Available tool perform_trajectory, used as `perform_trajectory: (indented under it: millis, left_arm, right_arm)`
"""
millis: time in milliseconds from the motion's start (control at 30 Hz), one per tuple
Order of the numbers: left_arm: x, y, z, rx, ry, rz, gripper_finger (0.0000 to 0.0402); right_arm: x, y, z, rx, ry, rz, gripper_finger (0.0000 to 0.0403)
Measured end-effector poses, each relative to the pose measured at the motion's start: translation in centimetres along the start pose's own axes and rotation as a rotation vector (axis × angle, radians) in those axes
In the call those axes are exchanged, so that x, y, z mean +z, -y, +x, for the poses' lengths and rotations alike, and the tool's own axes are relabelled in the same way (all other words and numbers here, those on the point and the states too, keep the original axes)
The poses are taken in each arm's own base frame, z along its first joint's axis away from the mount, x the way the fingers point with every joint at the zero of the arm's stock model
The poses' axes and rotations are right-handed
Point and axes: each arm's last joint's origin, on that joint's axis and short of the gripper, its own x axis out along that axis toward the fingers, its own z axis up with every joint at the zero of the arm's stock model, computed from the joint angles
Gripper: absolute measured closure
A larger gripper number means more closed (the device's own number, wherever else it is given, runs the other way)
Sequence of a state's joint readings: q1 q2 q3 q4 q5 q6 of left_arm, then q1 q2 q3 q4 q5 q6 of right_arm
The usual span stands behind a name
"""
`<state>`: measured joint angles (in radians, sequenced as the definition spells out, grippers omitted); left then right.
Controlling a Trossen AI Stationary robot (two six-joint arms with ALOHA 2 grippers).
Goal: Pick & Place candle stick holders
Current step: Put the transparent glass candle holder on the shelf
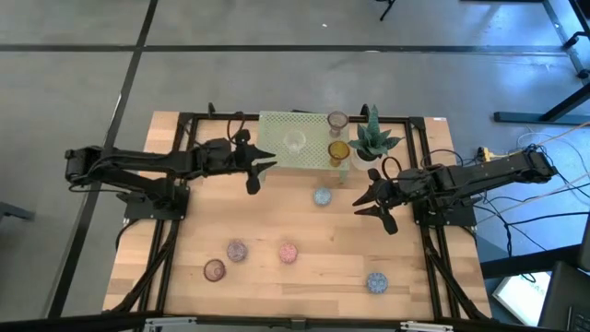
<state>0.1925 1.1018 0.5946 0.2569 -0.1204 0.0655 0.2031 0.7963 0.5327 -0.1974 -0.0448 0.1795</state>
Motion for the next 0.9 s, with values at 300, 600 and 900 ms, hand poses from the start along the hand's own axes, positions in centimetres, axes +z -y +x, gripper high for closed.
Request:
perform_trajectory:
  millis: [300,600,900]
  left_arm:
    - [-1.0,-0.3,1.3,0.056,-0.035,0.051,0.0288]
    - [-2.6,-1.6,4.1,0.116,-0.03,-0.067,0.0223]
    - [-4.2,-1.8,6.7,0.126,0.027,-0.019,0.0193]
  right_arm:
    - [0.0,0.0,0.0,0.0,-0.001,0.0,0.0282]
    - [0.0,0.0,0.0,0.0,-0.001,-0.001,0.0282]
    - [0.0,0.0,0.0,0.0,-0.001,-0.004,0.0282]
